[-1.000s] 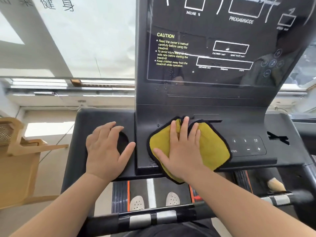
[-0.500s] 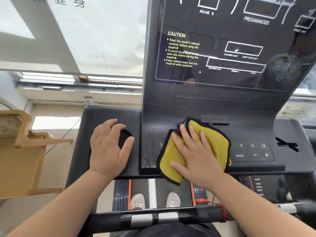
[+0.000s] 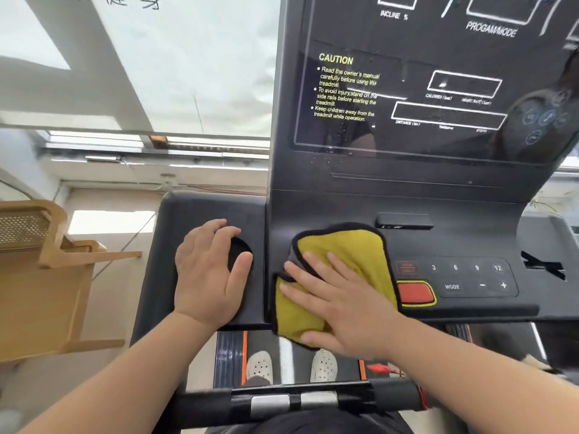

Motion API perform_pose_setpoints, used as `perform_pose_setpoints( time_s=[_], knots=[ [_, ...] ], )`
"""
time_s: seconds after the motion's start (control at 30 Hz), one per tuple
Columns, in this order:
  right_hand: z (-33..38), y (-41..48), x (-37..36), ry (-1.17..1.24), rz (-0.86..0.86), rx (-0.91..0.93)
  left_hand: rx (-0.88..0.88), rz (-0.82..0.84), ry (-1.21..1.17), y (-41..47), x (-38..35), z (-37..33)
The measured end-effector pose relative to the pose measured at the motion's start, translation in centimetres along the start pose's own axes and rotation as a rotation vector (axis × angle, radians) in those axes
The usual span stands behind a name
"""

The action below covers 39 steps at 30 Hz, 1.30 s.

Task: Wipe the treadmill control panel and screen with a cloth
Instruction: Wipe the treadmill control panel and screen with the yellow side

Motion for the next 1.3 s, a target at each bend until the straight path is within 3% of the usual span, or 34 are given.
perform_pose_setpoints(
  time_s=[0.13,0.33,0.4,0.6,0.67,0.77,0.9,1.0,1.13,1.3],
  knots=[
    [-4.7,0.2,0.5,0.07,0.026,-0.319,-0.009,0.008,-0.004,0.0,0.1,-0.1],
    [-1.5,6.2,2.3,0.168,-0.047,-0.556,-0.008,-0.037,-0.046,0.0,0.0,0.5],
    [-0.1,6.8,2.6,0.202,-0.054,-0.517,-0.008,-0.054,-0.063,0.0,0.0,0.5],
    [2.5,1.1,0.0,0.059,-0.012,-0.115,-0.021,-0.076,-0.074,0.0,0.1,0.3],
    [0.0,-1.0,-0.4,0.021,0.003,-0.168,-0.022,-0.067,-0.071,0.0,0.1,0.1],
    [-2.9,-0.2,0.2,0.066,0.048,-0.403,-0.031,-0.064,-0.059,0.1,0.0,0.2],
    [-0.7,5.0,1.8,0.138,0.006,-0.527,-0.041,-0.112,-0.106,0.0,-0.1,0.6],
    [1.8,7.9,2.6,0.168,-0.008,-0.456,-0.07,-0.164,-0.159,0.0,-0.1,0.9],
    [4.0,5.9,1.7,0.129,-0.019,-0.227,-0.085,-0.208,-0.216,-0.2,0.2,1.0],
    [1.3,2.0,0.4,0.049,0.011,-0.137,-0.069,-0.192,-0.178,-0.1,0.0,1.1]
  ],
)
Point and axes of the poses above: each hand's wrist, its own y-axis towards the middle knuckle, its own x-axis out of the back of the hand, z = x × y, the point moved 2 cm from there along y, towards the middle knuckle
